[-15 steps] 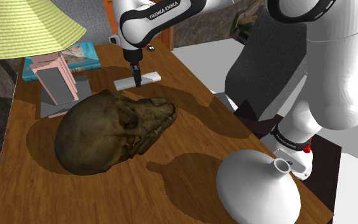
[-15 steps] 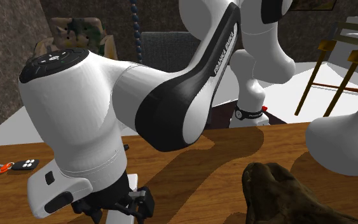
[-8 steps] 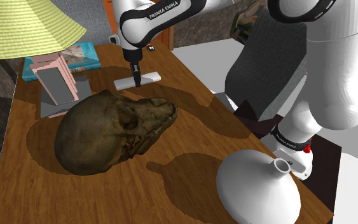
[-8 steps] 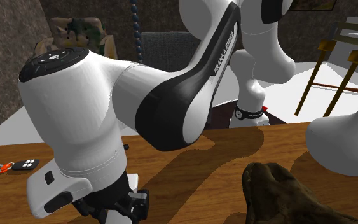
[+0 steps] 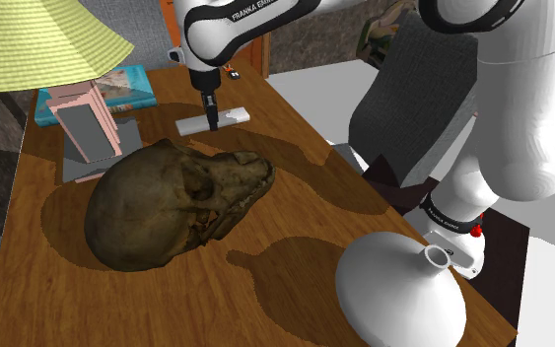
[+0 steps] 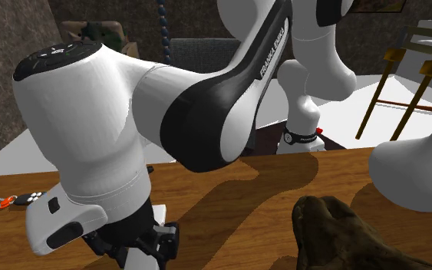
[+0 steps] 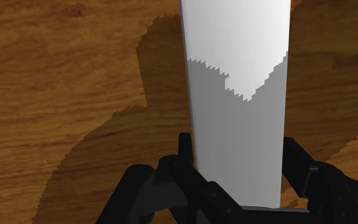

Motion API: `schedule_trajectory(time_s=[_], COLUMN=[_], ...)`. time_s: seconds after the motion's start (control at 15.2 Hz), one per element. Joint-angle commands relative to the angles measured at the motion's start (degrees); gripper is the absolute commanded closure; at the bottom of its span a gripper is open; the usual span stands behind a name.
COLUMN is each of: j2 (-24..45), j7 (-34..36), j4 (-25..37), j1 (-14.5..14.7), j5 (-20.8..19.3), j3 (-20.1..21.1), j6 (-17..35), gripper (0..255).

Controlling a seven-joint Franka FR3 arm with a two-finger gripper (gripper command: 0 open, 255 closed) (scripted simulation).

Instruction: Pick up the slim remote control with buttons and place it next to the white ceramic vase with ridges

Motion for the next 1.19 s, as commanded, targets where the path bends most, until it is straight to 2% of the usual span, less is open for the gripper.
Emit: schedule_trajectory(time_s=[0.0,1.12], j2=[-0.62,-3.82], j7=[0.04,-0.05], j4=[0.65,8.94], j1=[0.03,0.05], j5=[0.05,0.33], j3=[0.04,0.21], j6=[-1.27,-12.73], gripper=[255,255])
